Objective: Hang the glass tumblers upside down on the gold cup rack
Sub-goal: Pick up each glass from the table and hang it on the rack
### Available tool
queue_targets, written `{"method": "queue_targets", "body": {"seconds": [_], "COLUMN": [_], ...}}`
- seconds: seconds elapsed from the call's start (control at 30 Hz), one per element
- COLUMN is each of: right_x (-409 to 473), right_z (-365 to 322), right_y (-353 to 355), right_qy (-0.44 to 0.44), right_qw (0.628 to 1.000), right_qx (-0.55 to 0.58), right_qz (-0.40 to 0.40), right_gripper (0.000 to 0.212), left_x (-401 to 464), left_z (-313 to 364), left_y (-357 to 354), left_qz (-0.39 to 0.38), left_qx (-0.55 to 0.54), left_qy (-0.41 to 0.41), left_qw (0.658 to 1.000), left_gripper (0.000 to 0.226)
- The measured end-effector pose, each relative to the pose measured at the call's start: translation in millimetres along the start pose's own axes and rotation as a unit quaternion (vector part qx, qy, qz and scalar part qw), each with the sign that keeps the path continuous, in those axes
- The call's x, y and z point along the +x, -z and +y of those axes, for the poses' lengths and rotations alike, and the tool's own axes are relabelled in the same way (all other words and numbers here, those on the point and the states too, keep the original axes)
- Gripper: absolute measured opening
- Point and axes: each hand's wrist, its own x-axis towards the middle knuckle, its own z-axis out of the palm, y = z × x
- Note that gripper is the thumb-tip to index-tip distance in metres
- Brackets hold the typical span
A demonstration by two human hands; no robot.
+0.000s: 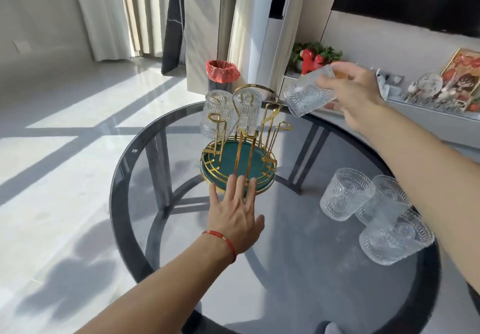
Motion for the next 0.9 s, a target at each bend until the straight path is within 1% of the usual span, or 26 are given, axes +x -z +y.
{"method": "queue_targets", "body": {"seconds": [0.17,0.3,0.5,0.7,0.9], "right_x": [21,27,37,41,39], "right_z": [-2,3,7,20,30], "right_y": [-12,-21,-24,-34,-45], "right_qy": [0.026,0.056,0.096,0.087,0.071], "right_qw": [0.993,0.978,0.948,0.920,0.914], "right_qx": [-0.094,-0.166,-0.226,-0.243,-0.223], "right_qz": [-0.066,-0.115,-0.203,-0.294,-0.330], "right_gripper": [0.065,0.068,0.072,0.082,0.087], "left_x": [-3,-5,-2,-1,-1], "left_z": [7,6,7,14,15], "left_y": [-4,-5,-6,-5,-4], "left_qz": [-0.006,-0.010,-0.011,-0.005,-0.011], "left_qx": [0.007,0.009,0.012,0.017,0.011], "left_qy": [0.046,0.050,0.054,0.061,0.062], "left_qw": [0.999,0.999,0.998,0.998,0.998], "left_gripper": [0.081,0.081,0.082,0.082,0.081]}}
